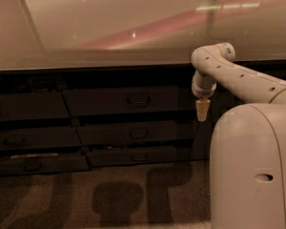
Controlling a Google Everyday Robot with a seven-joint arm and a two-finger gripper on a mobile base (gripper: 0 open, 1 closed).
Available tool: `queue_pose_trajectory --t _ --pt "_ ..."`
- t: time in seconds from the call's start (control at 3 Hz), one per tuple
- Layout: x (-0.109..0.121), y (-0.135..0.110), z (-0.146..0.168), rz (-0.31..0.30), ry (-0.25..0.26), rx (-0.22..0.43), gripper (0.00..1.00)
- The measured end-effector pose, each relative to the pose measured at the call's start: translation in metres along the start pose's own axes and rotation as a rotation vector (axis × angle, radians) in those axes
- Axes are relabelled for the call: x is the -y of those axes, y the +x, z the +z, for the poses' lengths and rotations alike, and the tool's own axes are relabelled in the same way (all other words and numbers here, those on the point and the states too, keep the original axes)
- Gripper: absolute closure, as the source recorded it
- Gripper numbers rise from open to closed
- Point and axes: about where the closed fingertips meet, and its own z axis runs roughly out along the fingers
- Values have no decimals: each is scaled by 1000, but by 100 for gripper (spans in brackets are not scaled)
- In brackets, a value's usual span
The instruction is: Open top drawer
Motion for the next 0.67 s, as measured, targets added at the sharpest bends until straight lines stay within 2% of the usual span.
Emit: queue_pose_trajectory --t 0.67 --pt "0 0 0 0 0 0 41"
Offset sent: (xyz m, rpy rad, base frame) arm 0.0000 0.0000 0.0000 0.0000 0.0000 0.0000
